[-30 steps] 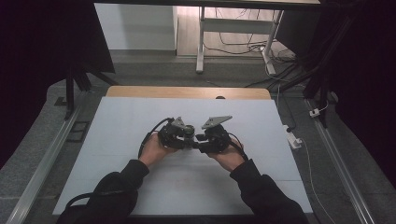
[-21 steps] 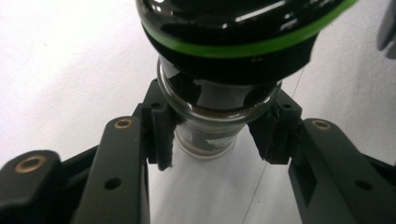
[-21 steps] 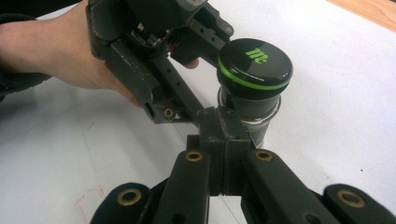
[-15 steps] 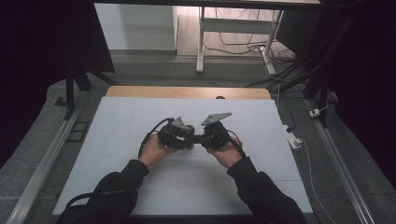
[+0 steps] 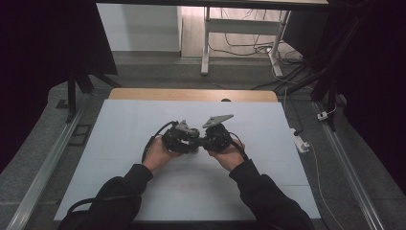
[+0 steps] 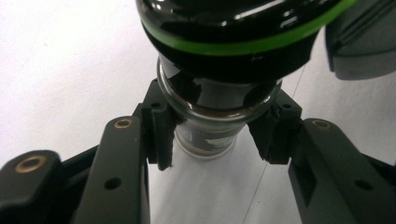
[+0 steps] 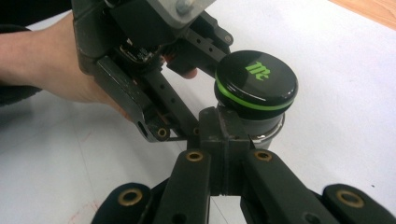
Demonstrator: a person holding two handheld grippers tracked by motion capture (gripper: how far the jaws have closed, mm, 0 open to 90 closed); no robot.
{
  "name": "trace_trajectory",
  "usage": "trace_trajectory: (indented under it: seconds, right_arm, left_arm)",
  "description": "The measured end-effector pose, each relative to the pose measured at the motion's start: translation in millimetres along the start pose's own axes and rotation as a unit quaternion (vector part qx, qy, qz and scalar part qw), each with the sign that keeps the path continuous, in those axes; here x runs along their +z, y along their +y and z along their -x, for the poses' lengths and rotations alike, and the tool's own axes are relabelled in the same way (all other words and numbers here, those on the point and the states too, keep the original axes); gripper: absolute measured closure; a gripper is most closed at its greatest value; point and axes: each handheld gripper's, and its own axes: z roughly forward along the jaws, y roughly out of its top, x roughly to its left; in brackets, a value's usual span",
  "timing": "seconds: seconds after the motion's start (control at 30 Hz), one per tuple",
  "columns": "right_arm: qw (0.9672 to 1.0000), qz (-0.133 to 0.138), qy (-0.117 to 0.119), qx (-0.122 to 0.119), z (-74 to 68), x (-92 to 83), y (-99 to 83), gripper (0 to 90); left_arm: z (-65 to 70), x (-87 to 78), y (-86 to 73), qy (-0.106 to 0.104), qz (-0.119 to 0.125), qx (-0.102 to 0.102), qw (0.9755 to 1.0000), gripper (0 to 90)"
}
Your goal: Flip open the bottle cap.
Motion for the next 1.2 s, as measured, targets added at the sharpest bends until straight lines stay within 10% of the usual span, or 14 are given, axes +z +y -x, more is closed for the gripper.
trace_trajectory:
  seconds: [1.2]
  right_arm:
    - [0.9996, 0.024, -0.016, -0.005, 5.6, -6.3, 18.4, 89.7]
  left_arm:
    - [0.7, 0.4, -1.4, 0.002, 0.005, 0.000, 1.0000, 54.2]
